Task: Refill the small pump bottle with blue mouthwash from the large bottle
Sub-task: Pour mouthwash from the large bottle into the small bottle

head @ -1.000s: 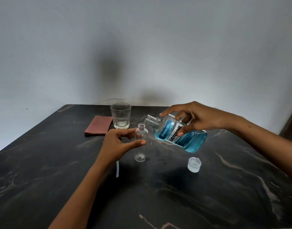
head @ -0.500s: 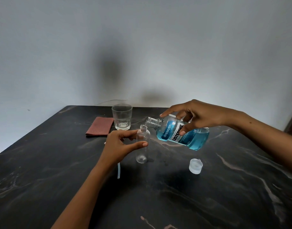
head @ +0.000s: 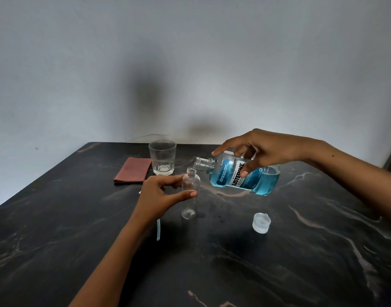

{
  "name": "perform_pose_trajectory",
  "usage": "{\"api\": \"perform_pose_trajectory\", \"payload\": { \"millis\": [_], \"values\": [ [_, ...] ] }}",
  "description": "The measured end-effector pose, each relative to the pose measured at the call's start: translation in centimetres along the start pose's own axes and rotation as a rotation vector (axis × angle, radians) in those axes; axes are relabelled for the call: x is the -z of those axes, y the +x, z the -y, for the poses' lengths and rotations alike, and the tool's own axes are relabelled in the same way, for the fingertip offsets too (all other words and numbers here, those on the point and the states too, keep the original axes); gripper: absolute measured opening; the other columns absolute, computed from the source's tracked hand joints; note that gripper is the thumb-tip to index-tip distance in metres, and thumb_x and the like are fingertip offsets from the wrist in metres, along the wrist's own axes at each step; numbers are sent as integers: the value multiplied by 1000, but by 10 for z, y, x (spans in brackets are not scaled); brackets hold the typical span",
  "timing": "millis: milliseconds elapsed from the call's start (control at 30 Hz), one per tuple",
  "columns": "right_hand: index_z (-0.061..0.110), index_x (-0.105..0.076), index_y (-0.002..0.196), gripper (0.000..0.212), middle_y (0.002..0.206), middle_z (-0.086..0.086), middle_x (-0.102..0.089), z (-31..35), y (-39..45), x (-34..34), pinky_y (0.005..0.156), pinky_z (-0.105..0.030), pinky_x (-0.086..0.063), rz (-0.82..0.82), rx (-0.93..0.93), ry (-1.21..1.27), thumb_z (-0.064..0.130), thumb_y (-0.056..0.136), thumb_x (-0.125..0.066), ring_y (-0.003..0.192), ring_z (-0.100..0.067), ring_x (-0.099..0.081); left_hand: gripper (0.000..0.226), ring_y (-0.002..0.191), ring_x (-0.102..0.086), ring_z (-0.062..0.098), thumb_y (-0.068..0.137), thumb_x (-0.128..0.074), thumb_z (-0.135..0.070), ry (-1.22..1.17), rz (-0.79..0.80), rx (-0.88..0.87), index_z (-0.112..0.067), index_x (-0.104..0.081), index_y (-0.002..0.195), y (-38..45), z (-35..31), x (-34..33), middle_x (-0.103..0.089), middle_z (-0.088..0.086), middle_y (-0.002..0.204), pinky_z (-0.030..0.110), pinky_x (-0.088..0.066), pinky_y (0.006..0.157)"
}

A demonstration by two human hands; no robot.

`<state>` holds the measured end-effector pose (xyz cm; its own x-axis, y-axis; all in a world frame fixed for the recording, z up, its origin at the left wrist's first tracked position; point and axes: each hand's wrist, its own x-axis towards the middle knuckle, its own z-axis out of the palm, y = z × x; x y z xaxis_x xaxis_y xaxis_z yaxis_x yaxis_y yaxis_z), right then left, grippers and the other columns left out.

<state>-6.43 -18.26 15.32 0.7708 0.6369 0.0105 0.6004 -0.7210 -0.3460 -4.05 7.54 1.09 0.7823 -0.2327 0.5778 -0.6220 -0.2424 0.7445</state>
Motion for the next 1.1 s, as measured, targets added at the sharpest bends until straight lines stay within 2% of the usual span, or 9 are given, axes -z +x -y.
{"api": "perform_pose_trajectory", "payload": {
  "millis": [67,167,333,467,667,800,967,1100],
  "values": [
    [29,-49,130,61,101,28,-69,1,0,1,80,-25,-58,8,-4,-5,8,78,-74,97,-6,-70,50,76,-63,-4,55,-77,-49,7,1,5,-29,-70,101,0,0,0,-71,-15,82,4,-43,63],
    [29,-49,131,61,111,2,-72,0,2,2,83,-29,-57,9,-4,-13,10,79,-74,98,-10,-70,52,76,-63,-3,56,-77,-48,13,4,12,-25,-71,102,0,2,1,-71,-14,82,5,-44,64],
    [30,-49,131,61,111,-1,-72,0,4,5,85,-28,-56,20,-9,-35,9,79,-74,97,-9,-70,55,77,-62,-4,56,-76,-48,23,10,25,-22,-71,104,0,2,0,-71,-12,84,6,-44,65],
    [26,-50,132,61,112,2,-71,3,4,7,85,-30,-57,32,-24,-41,6,79,-73,97,-10,-70,57,79,-63,-2,57,-77,-46,29,20,33,-19,-72,107,0,2,1,-71,-9,86,8,-46,67],
    [21,-50,134,61,110,14,-68,8,4,10,86,-32,-57,48,-33,-74,6,80,-73,98,-7,-69,55,80,-63,-2,57,-75,-49,26,25,41,-25,-69,106,0,2,1,-71,-13,86,8,-47,68],
    [19,-49,135,61,111,15,-67,10,4,11,85,-33,-57,56,-32,-82,5,80,-72,99,-8,-69,53,80,-63,-1,55,-74,-53,10,17,33,-32,-67,102,0,2,1,-71,-14,85,8,-47,68],
    [17,-49,135,61,112,16,-66,11,4,11,87,-37,-57,65,-40,-79,3,81,-70,100,-8,-69,55,80,-64,-2,54,-74,-56,-3,19,26,-31,-68,102,0,2,1,-71,-15,85,7,-46,66],
    [17,-49,135,61,106,29,-63,13,4,12,87,-36,-57,75,-45,-71,2,80,-71,99,-4,-68,55,81,-64,-1,55,-75,-54,6,22,37,-28,-69,104,0,4,0,-72,-13,87,9,-47,68]
  ]
}}
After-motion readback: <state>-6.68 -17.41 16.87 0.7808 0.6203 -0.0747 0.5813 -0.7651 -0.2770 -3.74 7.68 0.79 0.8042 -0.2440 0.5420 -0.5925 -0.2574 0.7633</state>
